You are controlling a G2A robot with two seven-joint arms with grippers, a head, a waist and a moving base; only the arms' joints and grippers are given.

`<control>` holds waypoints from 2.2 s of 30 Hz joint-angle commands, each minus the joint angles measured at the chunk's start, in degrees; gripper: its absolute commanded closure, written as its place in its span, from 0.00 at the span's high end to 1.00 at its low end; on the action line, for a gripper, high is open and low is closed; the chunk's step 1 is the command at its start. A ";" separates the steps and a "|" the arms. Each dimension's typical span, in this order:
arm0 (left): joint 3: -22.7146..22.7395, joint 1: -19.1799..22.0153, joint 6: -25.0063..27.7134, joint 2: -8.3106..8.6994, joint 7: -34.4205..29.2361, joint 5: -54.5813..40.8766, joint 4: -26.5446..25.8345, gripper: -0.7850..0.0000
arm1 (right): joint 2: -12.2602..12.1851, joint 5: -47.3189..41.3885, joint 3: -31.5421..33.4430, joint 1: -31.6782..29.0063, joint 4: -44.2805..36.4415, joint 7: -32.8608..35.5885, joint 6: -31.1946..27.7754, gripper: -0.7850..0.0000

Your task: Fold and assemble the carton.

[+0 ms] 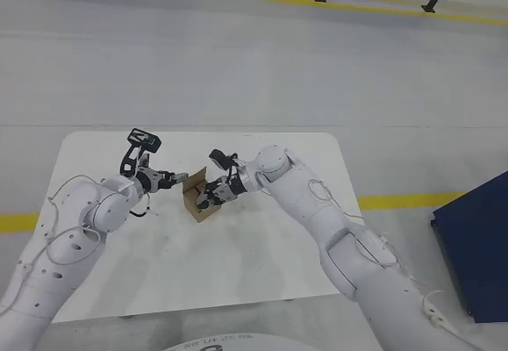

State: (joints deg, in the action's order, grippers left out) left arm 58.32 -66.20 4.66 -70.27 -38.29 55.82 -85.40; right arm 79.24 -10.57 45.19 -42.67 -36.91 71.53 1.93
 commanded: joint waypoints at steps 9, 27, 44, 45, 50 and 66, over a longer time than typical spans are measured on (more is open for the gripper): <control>-0.72 -1.38 2.61 0.10 0.36 1.92 -1.12 1.00 | -0.09 -0.89 0.92 -0.01 1.08 -0.80 -3.72 0.00; -2.16 -0.48 3.61 -0.42 0.03 2.81 0.27 1.00 | -7.99 3.56 11.92 -17.18 -20.07 0.21 -16.22 0.00; -2.97 -0.31 8.35 -0.43 -1.21 3.76 0.89 1.00 | -10.04 7.12 13.85 -19.88 -23.20 -2.64 2.46 0.00; -2.88 -0.46 8.76 -0.38 -1.39 3.59 0.76 1.00 | -9.94 7.04 13.66 -19.57 -23.04 -3.42 3.46 0.00; -1.99 -1.31 12.53 0.26 -3.24 4.83 -0.99 1.00 | -9.48 5.62 12.65 -17.00 -19.89 -2.66 3.73 0.00; 4.48 -4.39 14.15 1.88 -3.13 1.27 -5.13 1.00 | -8.06 2.40 10.45 -10.61 -10.01 -3.01 -0.10 0.00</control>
State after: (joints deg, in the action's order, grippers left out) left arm 61.81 -70.30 19.69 -68.44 -42.94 58.50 -90.34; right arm 71.21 -7.97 55.51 -53.15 -46.97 68.79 2.51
